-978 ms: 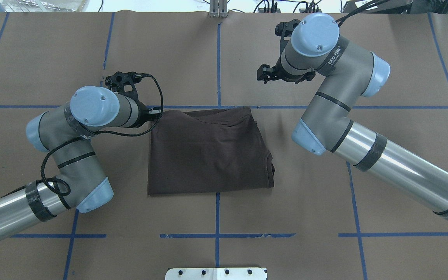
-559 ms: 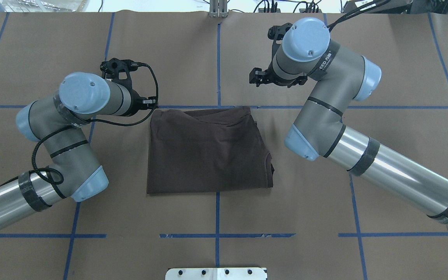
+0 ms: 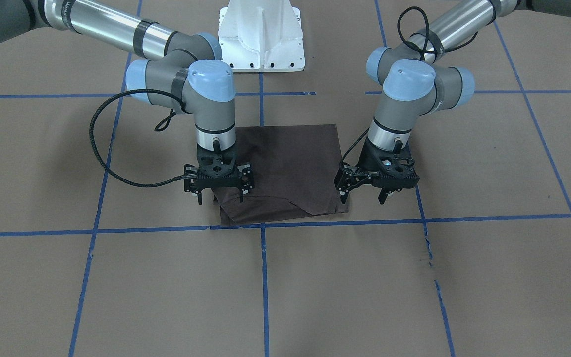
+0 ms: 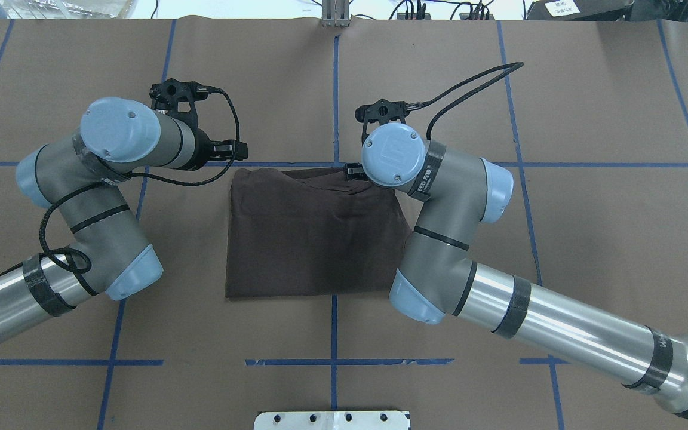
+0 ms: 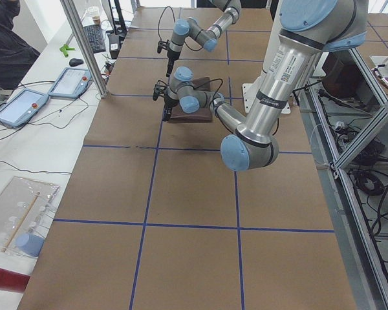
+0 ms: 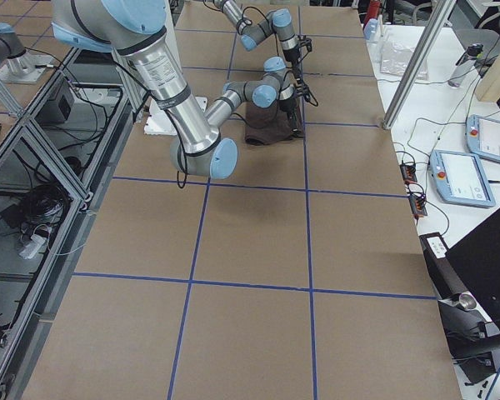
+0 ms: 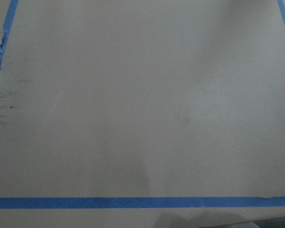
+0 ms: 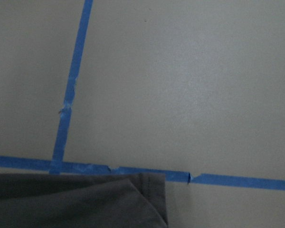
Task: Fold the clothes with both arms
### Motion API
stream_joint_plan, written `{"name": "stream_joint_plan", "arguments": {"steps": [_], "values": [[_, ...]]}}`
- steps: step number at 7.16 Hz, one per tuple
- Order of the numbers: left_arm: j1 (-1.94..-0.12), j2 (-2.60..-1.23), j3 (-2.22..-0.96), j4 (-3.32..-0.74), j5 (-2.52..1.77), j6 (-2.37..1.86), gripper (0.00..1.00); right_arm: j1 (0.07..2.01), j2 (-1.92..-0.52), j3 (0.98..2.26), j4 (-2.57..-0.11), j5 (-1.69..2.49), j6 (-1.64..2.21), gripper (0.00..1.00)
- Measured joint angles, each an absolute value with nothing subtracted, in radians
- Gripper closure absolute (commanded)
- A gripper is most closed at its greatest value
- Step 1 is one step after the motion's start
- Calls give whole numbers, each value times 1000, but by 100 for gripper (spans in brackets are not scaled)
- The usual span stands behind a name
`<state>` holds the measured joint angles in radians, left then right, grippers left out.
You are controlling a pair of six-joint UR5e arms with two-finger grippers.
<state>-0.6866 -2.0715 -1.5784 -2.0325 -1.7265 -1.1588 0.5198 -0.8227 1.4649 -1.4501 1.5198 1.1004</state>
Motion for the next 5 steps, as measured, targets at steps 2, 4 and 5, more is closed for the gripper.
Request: {"name": "stream_joint_plan", "arguments": {"steps": [2, 4, 5], "values": [[-687, -2072, -1578, -2033, -1727, -1161, 0, 481, -810, 1458, -1505, 1467, 1065, 0], [-686, -2073, -1578, -2034, -1727, -1162, 0, 472, -814, 1436, -1514, 1432, 1036, 0], [-686, -2073, -1578, -2034, -1727, -1162, 0, 485, -816, 1419, -1515, 1420, 1010, 0]]}}
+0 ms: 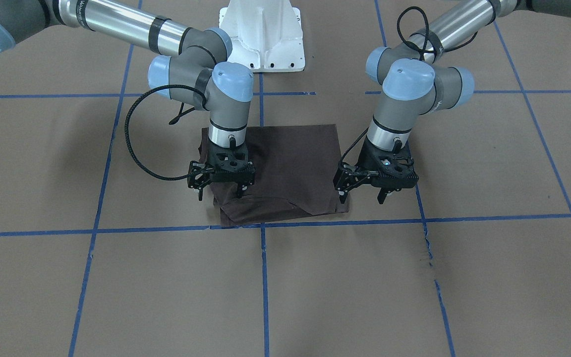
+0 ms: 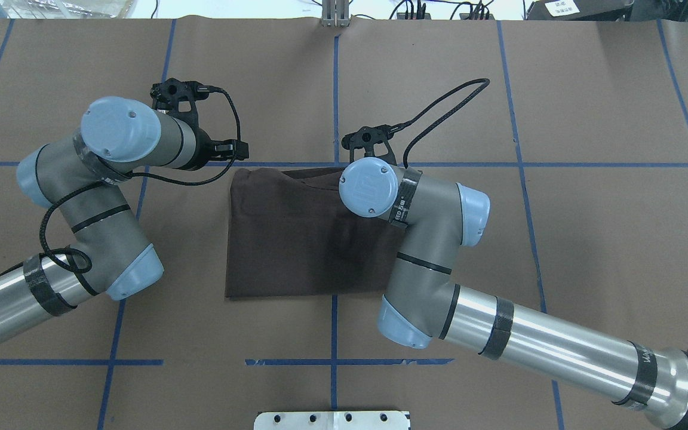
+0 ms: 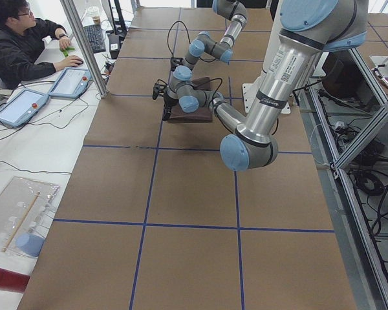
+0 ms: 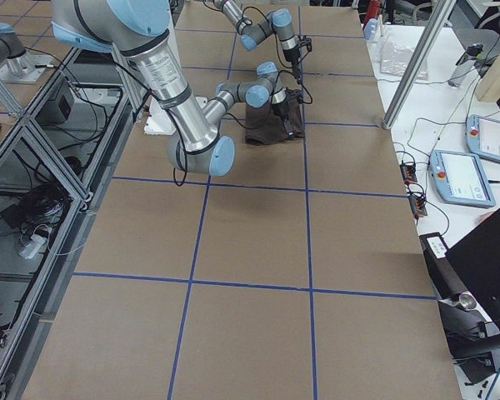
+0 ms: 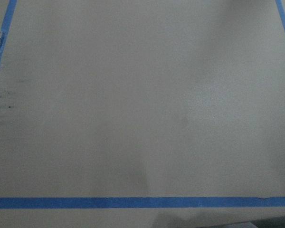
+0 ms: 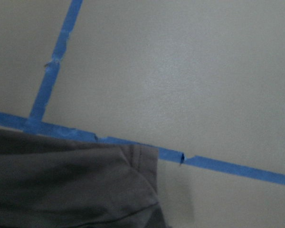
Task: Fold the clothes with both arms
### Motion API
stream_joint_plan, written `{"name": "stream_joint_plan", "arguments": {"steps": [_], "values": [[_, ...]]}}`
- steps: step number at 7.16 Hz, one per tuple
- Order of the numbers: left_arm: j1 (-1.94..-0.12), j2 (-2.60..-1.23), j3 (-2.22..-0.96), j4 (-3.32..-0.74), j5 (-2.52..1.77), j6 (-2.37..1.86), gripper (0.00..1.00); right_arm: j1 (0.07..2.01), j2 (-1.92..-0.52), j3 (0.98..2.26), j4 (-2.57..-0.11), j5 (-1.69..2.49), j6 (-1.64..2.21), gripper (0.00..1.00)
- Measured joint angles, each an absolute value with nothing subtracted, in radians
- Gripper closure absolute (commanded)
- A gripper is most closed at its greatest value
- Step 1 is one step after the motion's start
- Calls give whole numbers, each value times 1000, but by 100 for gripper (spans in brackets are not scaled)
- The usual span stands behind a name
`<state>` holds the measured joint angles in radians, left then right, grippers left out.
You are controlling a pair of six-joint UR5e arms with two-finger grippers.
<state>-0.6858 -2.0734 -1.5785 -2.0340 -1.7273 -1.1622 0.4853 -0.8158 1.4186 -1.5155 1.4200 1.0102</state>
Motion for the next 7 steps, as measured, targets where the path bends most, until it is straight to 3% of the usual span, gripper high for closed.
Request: {"name": "stream_joint_plan", "arguments": {"steps": [5, 7], "values": [[-686, -2075, -1584, -2034, -1728, -1163, 0, 669, -879, 1383, -1508, 1517, 800, 0], [-687, -2063, -1623, -2026, -1734, -1158, 0, 816, -935, 1444, -1503, 1755, 701, 0]]}}
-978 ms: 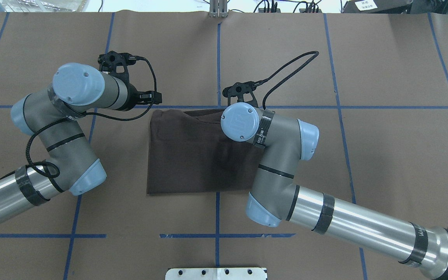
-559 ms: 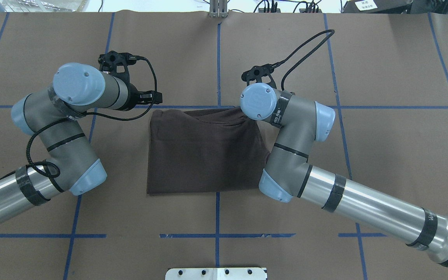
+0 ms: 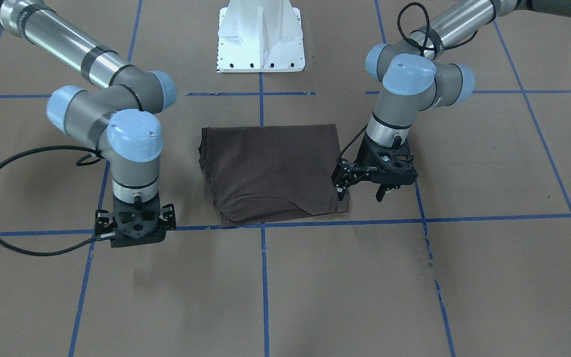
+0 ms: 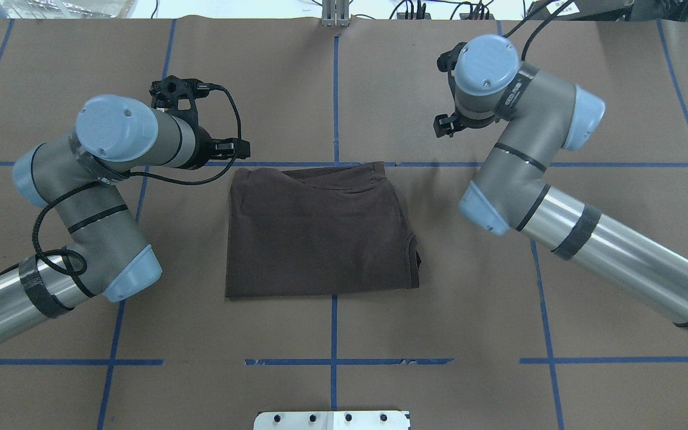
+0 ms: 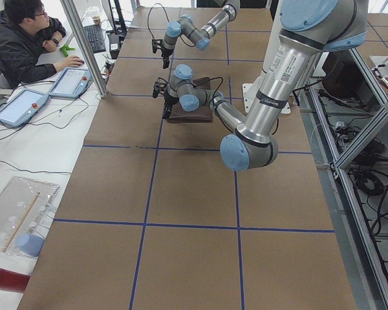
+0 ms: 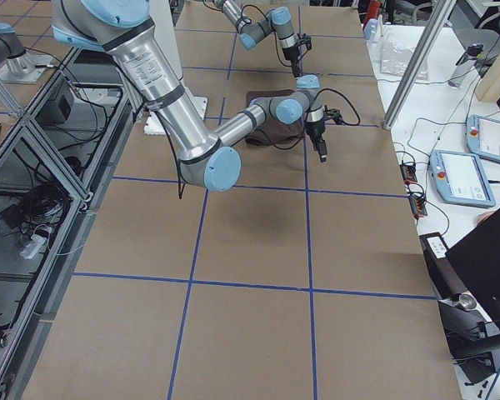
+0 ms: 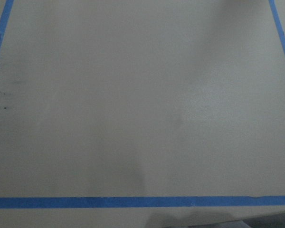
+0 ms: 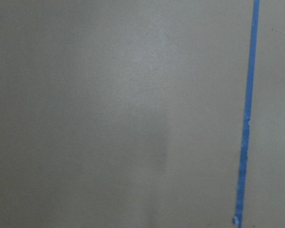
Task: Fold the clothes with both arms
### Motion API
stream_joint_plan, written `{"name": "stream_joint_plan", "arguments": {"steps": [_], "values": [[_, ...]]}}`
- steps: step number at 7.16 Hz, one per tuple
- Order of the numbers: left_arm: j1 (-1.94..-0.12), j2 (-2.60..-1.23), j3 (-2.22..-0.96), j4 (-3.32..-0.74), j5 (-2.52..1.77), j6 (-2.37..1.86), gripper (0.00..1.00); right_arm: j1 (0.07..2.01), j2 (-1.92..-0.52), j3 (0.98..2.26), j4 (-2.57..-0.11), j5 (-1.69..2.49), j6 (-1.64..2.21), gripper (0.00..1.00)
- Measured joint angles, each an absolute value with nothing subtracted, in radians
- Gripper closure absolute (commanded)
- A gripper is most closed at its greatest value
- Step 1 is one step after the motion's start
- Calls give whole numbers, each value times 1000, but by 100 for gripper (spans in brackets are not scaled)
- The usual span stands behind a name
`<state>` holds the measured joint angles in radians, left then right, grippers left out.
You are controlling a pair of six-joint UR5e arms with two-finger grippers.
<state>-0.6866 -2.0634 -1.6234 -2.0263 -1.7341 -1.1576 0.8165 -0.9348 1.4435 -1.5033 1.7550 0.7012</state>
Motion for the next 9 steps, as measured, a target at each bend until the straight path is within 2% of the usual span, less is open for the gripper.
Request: {"name": "stream_joint_plan", "arguments": {"steps": [2, 4, 7, 9], "values": [[-708, -1994, -1735, -2000, -1773, -1071, 0, 975, -1079, 1582, -1512, 1950, 543, 0], [-807, -1872, -1854, -1940, -1831, -856, 0, 1128, -1234, 1663, -1514, 2055, 337, 0], [-1096, -1643, -1925, -1928, -1954, -361, 0, 1345, -1451, 1712, -1515, 2150, 56, 0], [-1343, -1547, -1896, -1885, -2122, -96, 0, 1451, -1626, 1727, -1500, 2204, -33, 0]]}}
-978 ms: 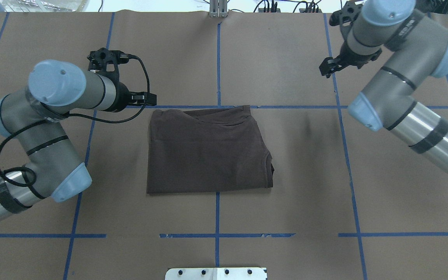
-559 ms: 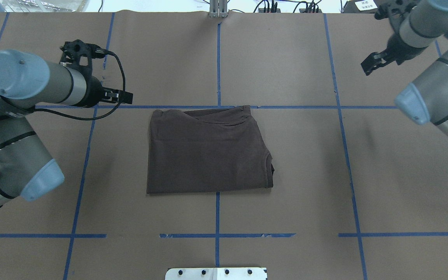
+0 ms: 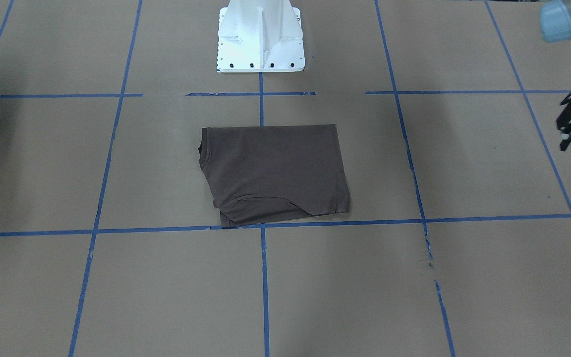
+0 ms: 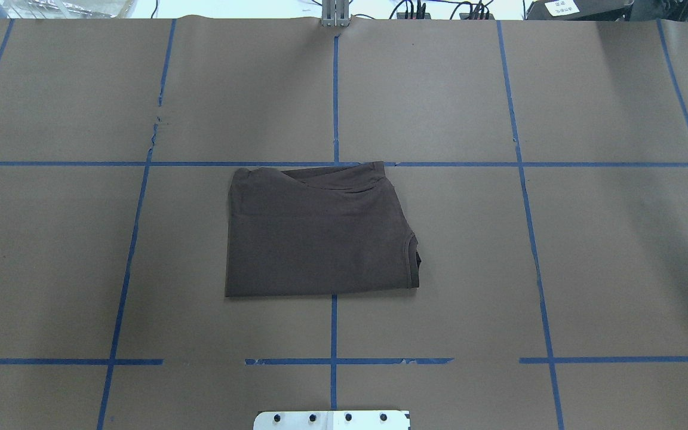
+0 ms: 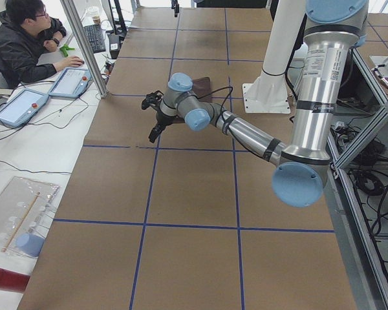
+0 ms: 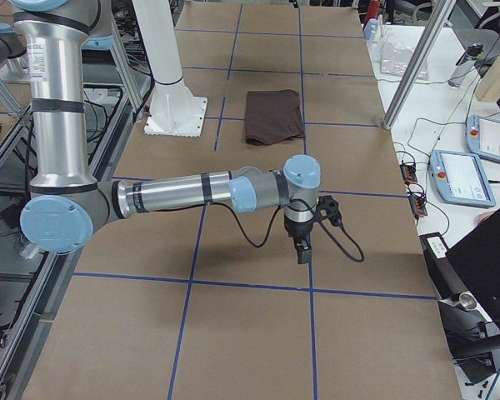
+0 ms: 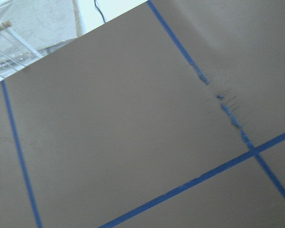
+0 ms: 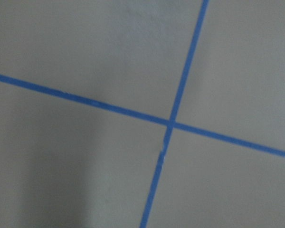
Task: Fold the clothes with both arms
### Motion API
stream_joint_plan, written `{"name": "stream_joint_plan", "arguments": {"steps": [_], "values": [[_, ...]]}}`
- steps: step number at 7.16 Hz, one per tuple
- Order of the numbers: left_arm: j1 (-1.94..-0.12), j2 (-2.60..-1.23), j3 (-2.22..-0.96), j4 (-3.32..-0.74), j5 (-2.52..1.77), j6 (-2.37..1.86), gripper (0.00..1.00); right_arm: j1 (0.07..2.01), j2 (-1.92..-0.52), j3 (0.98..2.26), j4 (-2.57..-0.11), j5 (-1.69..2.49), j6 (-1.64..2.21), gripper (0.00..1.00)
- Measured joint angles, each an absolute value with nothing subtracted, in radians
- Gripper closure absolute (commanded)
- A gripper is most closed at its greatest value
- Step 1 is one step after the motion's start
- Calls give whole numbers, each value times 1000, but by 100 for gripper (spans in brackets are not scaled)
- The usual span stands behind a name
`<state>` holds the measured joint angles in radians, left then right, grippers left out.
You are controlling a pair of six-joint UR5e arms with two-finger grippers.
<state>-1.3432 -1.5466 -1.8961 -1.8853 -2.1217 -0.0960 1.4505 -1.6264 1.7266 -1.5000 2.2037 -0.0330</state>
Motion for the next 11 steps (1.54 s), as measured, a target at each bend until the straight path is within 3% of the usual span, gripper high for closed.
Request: {"name": "stream_joint_plan", "arguments": {"steps": [3, 7, 11], "values": [[-1513, -1467, -1772, -1817, -2265, -20, 0, 1535, -1819, 1769, -1399, 2290, -44, 0], [-1555, -1455, -1774, -1520, -2289, 61, 0, 1545, -1838, 1894, -1585, 2308, -37, 0], [-1561, -1506, -1781, -1408, -2297, 96, 0, 1544, -1837, 1900, -1594, 2306, -37, 0]]}}
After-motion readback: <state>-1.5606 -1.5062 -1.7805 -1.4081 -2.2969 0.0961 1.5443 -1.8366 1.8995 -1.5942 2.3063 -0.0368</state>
